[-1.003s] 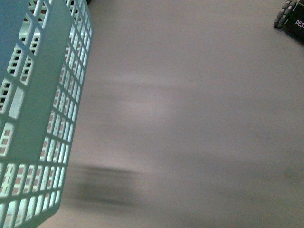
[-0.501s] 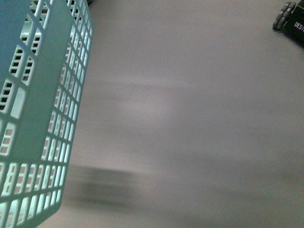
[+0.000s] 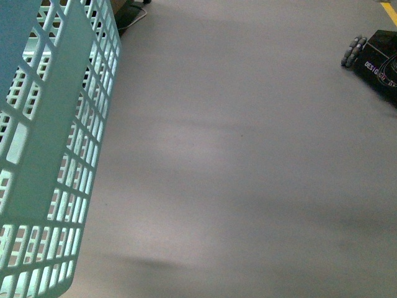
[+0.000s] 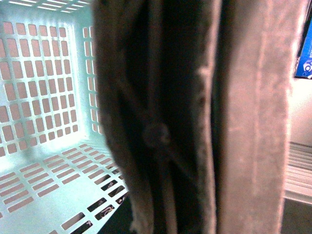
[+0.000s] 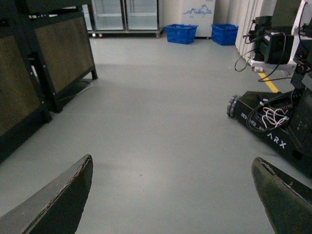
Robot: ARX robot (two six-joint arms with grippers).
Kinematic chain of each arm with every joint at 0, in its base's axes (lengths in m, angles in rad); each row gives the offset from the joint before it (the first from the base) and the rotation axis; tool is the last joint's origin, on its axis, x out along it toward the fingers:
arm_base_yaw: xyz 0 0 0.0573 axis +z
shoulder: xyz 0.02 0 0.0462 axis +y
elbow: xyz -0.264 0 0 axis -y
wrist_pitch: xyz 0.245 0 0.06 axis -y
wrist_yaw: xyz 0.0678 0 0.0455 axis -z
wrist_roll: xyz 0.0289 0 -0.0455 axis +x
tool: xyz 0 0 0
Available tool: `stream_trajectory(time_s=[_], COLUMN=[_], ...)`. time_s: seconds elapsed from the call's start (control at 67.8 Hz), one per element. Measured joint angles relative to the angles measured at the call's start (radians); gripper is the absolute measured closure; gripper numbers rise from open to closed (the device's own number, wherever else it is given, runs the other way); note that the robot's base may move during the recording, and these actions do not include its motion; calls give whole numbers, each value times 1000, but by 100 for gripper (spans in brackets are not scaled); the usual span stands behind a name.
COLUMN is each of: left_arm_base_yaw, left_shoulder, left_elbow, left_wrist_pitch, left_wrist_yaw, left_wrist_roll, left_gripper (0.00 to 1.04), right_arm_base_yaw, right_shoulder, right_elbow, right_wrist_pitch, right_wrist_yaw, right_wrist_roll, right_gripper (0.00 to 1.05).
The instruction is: Pick mango and avocado into basket
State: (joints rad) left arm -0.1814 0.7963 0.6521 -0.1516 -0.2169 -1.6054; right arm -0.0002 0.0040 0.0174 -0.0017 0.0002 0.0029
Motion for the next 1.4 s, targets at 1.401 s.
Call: stream_trajectory(time_s=[1.401], left_arm_base_yaw=[0], left_shoulder=[0], left_elbow=[0], left_wrist_pitch=[0], left_wrist_yaw=[0], left_wrist_roll=[-2], left_gripper=[91], right_arm_base_yaw=[0], right_shoulder=[0], right_elbow=[0], right_wrist_pitch=[0], right_wrist_yaw=[1], right_wrist_roll=[0], right_gripper=[9])
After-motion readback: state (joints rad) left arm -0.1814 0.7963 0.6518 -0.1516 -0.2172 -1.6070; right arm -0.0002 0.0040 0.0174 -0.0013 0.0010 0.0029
